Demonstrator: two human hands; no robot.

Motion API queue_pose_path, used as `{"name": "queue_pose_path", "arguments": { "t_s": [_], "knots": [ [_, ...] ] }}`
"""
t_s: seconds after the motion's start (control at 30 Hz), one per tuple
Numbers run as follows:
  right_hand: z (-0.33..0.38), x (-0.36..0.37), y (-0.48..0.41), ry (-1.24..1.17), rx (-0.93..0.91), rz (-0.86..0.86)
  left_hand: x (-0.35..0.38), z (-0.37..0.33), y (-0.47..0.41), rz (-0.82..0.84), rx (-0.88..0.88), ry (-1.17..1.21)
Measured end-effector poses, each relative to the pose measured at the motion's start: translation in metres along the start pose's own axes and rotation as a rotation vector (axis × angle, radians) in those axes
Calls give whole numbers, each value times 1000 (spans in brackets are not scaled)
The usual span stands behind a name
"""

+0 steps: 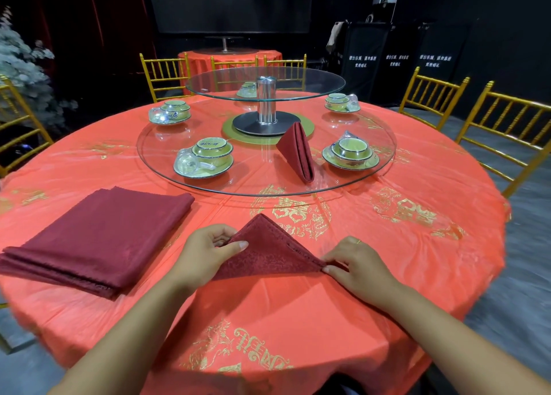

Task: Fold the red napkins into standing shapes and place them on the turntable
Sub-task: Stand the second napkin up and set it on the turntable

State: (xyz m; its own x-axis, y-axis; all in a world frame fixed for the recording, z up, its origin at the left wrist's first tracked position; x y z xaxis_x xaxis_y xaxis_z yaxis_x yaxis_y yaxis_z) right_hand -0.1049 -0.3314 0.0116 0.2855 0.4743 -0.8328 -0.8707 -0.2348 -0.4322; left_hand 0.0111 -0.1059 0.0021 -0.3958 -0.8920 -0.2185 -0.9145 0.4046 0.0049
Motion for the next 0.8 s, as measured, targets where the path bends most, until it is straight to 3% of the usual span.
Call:
{"name": "queue_pose_path", "arguments": {
  "t_s": [0.4,0.47,0.6,0.8],
  "knots": [
    [-6,-7,-5,27,-13,-98,4,-1,-6,2,-1,42],
    [-10,-2,-6,26,33,-42,5,0,-9,1,0,20],
    [-20,17,-12,-133,220,63,8,0,-15,18,-1,5],
    [-27,17,-32,-317,284,-18,11,-1,-23,39,6,40]
  ]
}}
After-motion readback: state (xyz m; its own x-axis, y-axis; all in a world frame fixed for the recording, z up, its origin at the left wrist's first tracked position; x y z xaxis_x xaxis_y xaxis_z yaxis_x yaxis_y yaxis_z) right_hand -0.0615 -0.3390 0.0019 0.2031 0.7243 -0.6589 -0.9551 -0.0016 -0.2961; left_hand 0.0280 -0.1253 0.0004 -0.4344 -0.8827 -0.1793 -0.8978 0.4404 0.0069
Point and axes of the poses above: each hand's wrist, its own y-axis away from the middle knuckle, its own x-axis out of the palm, z = x × y, the point moved 9 cm from there along -y, towards the middle knuckle, and after that the axes turned 7 degrees about -x, right-handed, at the moved point
